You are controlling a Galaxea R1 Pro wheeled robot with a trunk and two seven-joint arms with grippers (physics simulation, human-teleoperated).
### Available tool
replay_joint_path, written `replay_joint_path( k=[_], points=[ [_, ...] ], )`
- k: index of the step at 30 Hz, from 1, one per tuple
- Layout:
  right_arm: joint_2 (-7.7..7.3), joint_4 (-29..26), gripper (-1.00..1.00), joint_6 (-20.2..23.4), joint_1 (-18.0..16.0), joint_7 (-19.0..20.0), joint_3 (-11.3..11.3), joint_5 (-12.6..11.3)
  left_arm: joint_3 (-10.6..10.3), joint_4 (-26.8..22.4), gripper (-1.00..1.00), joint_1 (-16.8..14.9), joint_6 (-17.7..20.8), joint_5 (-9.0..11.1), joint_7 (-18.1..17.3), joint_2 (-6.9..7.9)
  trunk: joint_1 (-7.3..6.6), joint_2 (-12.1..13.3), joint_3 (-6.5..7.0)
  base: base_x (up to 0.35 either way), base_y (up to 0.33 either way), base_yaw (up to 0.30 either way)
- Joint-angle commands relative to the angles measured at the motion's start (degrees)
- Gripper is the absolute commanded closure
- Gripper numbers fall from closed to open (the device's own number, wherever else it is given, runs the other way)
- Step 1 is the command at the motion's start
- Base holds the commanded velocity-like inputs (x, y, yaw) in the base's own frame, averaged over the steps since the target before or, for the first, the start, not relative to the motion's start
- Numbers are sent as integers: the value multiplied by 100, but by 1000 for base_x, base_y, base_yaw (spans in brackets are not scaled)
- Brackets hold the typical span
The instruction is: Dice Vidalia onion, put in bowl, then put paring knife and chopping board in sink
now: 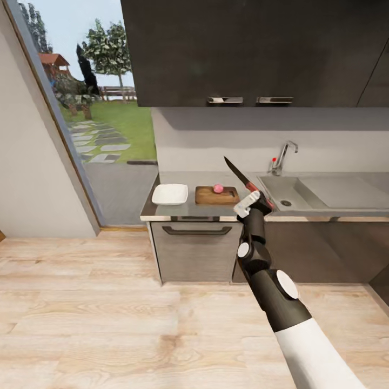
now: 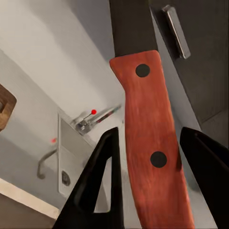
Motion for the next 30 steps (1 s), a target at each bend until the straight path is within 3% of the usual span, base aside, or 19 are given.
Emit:
replay_joint_path(
  k=[1,6,10,13,20,30],
  points=[
    [41,-1,100,51,-6,-1,11,97,-48,-4,-100,-1,-5,19,32,2,7,-10,-11,343,0,0],
    [119,-1,100,58,-4,-12,11,261,-49,1,-100,-1,-5,19,32,2,7,-10,-11,343,0,0],
    [142,-1,100,60,-4,-9,11,693,-49,-1,-100,-1,-5,19,32,2,7,-10,-11,343,0,0],
    [166,-1,100,60,-5,-8,18,822,-49,-3,-100,-1,-5,19,32,2,7,-10,-11,343,0,0],
    [179,150,100,70,-6,8,29,882,-49,-2,-100,-1,-5,19,32,2,7,-10,-11,302,0,0],
    [187,862,100,47,-6,-23,19,865,-49,2,-100,-1,-29,13,32,2,7,-10,-11,22,0,0]
  ],
)
